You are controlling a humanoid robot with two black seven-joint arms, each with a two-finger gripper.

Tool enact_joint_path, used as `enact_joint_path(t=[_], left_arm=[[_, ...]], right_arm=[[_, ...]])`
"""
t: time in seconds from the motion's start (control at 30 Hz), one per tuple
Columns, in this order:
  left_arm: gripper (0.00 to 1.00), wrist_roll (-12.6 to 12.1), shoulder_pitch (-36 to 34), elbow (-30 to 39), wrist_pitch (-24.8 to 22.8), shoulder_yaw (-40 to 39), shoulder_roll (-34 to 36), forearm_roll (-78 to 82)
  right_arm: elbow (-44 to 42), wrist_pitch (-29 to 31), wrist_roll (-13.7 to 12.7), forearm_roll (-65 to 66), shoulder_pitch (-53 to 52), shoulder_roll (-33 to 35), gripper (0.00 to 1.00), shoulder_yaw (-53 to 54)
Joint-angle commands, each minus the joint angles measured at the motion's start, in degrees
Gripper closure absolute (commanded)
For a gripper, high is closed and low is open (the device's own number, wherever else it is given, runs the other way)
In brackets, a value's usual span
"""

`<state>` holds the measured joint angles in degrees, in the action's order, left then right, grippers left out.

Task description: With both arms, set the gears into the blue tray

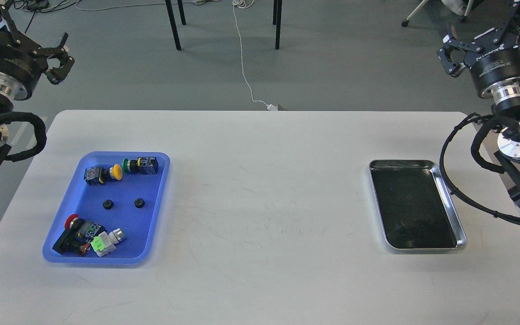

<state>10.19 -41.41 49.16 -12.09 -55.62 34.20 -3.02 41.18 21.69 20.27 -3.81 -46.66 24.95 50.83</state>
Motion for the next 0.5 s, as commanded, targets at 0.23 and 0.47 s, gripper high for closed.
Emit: enact_joint_path(t=[0.23,0.47], left_arm=[[0.03,-0.2,-0.6,-0.8,-0.6,0.8,-2.7,0.3],[0.03,-0.3,-1.3,-7.6,-3.1,0.9,-5.5,0.4]], right_arm=[[-9.1,0.1,-8.3,-0.1,-2.5,-7.0,0.01,5.9],[-11.1,0.4,-8.2,-0.1,-3.0,-6.8,0.01,5.1]])
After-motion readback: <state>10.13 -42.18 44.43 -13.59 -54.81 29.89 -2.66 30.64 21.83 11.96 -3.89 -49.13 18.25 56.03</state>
